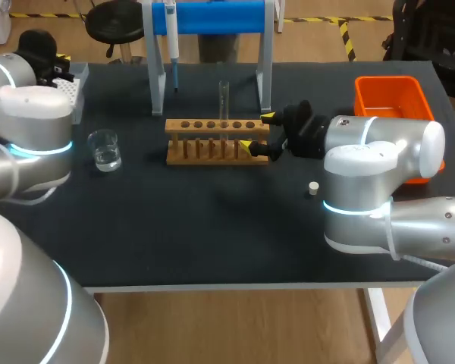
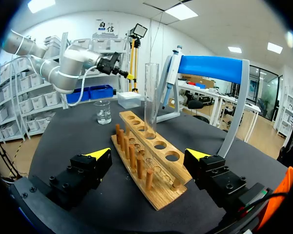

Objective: Invert the test tube, pick up the pipette, mount the tip to pipette, aspirate from beaker and dispense into the tube, eject the tip, return the pipette, and cap with the stopper.

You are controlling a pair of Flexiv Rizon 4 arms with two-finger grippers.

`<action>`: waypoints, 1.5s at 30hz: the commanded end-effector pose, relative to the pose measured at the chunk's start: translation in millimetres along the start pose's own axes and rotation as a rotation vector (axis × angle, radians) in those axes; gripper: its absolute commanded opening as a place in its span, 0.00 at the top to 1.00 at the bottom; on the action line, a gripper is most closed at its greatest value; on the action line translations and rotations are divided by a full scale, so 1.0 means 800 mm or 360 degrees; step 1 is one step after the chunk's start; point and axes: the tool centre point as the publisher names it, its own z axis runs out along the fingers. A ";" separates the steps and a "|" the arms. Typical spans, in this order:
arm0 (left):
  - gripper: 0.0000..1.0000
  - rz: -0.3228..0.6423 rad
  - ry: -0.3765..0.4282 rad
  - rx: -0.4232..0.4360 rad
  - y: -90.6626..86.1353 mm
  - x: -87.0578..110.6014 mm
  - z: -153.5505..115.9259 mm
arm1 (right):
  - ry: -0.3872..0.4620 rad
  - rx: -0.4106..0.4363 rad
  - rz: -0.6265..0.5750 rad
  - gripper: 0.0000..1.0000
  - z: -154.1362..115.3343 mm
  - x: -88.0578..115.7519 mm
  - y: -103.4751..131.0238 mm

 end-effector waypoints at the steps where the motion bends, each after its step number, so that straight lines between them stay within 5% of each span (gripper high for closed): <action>1: 1.00 0.0001 0.0205 -0.0031 -0.004 -0.010 -0.028 | -0.0003 -0.0001 0.0000 0.00 -0.001 0.001 0.000; 13: 1.00 0.0001 0.0205 -0.0031 -0.004 -0.010 -0.028 | -0.0003 -0.0001 0.0000 0.00 -0.001 0.001 0.000; 17: 1.00 0.0202 0.0459 -0.0110 -0.028 0.028 -0.047 | -0.0003 -0.0001 0.0000 0.00 -0.001 0.001 0.000; 27: 1.00 0.0422 0.0926 -0.0279 -0.057 0.137 -0.111 | -0.0003 -0.0001 0.0000 0.00 -0.001 0.001 0.000; 34: 1.00 0.0494 0.1147 -0.0329 -0.073 0.209 -0.131 | -0.0003 -0.0001 0.0000 0.00 -0.001 0.001 0.000; 45: 1.00 0.0562 0.1416 -0.0230 -0.099 0.323 -0.151 | -0.0003 -0.0001 0.0000 0.00 -0.001 0.001 0.000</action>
